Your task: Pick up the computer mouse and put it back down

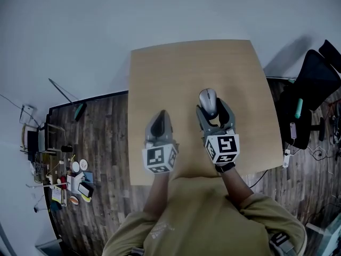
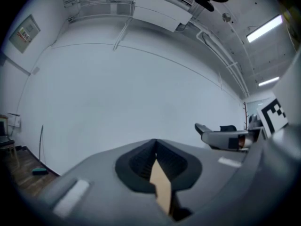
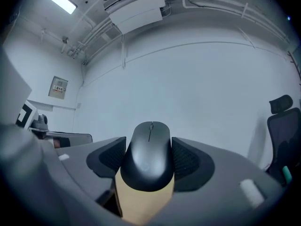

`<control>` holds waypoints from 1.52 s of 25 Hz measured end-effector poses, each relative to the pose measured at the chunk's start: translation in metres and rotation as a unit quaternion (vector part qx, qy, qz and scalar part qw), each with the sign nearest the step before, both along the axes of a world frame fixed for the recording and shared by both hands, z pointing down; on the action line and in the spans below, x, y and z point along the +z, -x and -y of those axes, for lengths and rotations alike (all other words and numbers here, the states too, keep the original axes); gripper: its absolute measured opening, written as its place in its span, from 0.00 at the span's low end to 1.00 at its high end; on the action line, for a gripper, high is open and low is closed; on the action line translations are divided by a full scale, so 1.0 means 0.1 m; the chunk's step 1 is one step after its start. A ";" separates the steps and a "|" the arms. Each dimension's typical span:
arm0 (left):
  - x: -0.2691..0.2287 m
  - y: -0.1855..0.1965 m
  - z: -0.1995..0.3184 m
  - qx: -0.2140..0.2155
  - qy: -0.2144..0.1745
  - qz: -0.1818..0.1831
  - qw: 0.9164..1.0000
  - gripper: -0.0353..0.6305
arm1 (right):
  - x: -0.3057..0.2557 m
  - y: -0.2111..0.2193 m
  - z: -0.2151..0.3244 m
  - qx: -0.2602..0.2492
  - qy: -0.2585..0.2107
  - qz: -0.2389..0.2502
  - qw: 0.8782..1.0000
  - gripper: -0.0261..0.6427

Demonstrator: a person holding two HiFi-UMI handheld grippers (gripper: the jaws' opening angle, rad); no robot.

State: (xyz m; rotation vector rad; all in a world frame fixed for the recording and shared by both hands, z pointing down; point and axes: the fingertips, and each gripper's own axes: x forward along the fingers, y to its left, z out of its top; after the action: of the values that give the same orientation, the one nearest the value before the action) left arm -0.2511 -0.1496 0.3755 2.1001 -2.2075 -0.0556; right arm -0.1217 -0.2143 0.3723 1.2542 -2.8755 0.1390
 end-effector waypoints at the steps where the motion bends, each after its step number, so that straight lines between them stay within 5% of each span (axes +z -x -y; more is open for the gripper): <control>1: 0.02 0.05 -0.02 -0.003 0.002 -0.001 1.000 0.05 | 0.03 0.09 0.00 -0.005 0.004 -0.003 1.000 0.50; 17: 0.94 1.04 -0.28 -0.038 0.094 -0.047 0.994 0.05 | 1.91 1.52 0.06 -0.023 0.140 -0.132 0.981 0.50; 30: 1.64 1.47 -0.20 -0.038 0.160 -0.078 0.983 0.05 | 3.42 1.60 0.34 0.068 0.277 -0.194 0.939 0.50; 38: 1.78 1.48 -0.21 -0.031 0.173 -0.082 0.981 0.05 | 3.78 1.53 0.31 0.082 0.303 -0.227 0.922 0.50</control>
State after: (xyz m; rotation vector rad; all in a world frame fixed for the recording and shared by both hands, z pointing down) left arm -0.3995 -0.1286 0.5535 1.7747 -2.0158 0.1370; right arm -0.2747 -0.2454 0.7503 1.1882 -2.0908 0.5978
